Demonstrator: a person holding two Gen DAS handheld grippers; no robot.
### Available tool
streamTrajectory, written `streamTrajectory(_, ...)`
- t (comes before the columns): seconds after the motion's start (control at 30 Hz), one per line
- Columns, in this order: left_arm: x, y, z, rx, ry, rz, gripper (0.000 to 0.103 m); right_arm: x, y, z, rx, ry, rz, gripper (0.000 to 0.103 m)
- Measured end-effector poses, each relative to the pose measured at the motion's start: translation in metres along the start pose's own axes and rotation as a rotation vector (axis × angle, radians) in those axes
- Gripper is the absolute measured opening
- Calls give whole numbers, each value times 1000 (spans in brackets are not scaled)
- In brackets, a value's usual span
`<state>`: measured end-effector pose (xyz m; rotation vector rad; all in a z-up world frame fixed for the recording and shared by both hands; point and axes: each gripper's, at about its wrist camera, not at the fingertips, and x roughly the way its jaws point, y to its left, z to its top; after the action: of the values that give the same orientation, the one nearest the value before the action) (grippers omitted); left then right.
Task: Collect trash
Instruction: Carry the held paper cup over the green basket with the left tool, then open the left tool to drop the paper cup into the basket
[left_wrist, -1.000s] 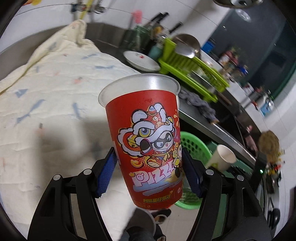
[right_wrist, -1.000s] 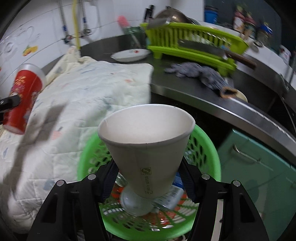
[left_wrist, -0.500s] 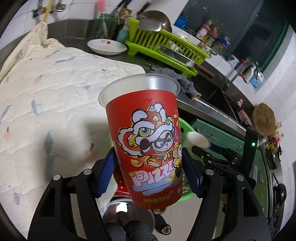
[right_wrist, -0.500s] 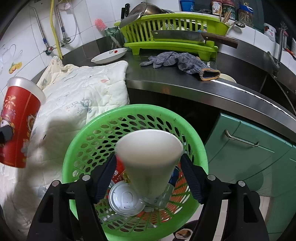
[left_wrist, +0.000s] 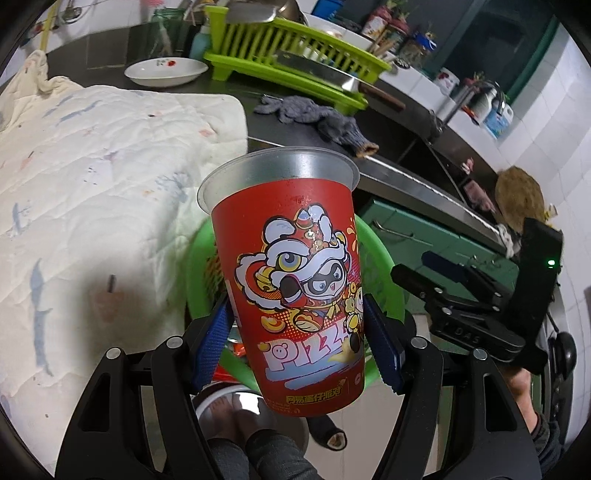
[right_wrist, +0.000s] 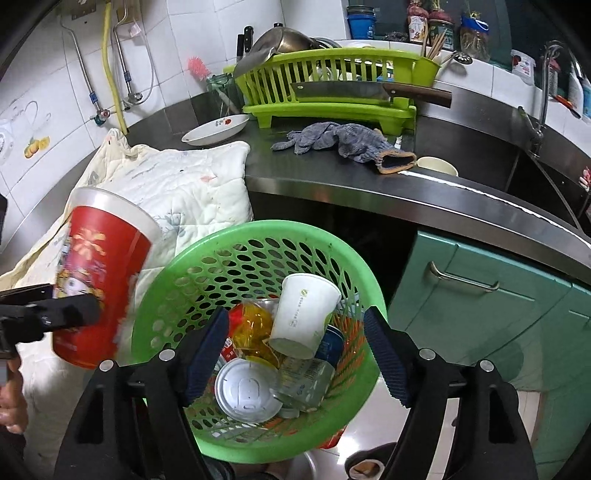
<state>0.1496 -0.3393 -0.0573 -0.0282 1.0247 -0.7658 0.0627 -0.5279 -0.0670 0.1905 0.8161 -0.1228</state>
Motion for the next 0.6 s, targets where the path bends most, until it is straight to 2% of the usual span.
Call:
streamTrajectory(0.3, 25, -7, -4, 14, 48, 7, 68, -10, -3, -11, 13, -10, 6, 75)
streamTrajectory(0.6, 37, -8, -6, 18, 60, 20, 69, -16, 1, -20, 5, -14, -1, 75)
